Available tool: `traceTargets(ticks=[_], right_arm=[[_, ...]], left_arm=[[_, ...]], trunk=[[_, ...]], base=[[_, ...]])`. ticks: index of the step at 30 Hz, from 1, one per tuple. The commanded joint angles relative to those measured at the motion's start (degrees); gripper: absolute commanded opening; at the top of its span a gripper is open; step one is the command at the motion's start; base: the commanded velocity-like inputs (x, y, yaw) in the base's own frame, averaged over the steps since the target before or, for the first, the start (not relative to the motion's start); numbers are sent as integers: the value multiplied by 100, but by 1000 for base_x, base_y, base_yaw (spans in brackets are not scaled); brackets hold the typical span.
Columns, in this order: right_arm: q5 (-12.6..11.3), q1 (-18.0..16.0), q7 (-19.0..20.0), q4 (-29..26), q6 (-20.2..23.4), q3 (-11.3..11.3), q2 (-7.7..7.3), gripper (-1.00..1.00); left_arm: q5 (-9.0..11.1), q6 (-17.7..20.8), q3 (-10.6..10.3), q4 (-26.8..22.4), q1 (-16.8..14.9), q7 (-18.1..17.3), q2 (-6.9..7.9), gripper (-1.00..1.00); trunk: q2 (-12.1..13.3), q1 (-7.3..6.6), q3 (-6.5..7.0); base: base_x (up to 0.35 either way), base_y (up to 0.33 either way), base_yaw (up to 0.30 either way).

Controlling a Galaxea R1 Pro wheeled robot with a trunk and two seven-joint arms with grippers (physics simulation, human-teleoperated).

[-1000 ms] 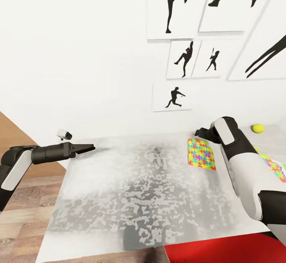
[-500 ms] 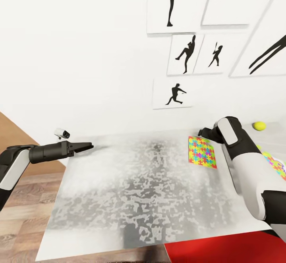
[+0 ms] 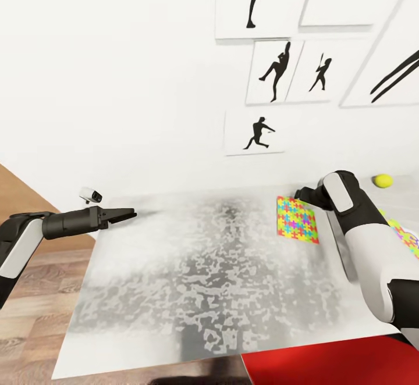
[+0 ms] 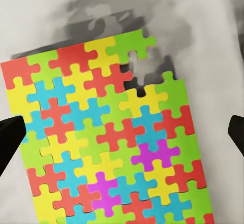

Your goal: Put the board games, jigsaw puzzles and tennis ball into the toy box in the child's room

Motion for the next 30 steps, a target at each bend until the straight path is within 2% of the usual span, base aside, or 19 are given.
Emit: traceTargets(ticks=[1, 30], right_arm=[[-58, -4, -50, -5, 12, 0, -2, 100], [-58, -4, -38, -5, 12, -4, 7, 100]], left_arm=[[12, 23, -10, 2, -5, -12, 5, 100], [12, 20, -10, 2, -6, -12, 5, 100]], trunk=[[-11, 3, -19], [-11, 3, -293]], base=[[0, 0, 0], [0, 0, 0]])
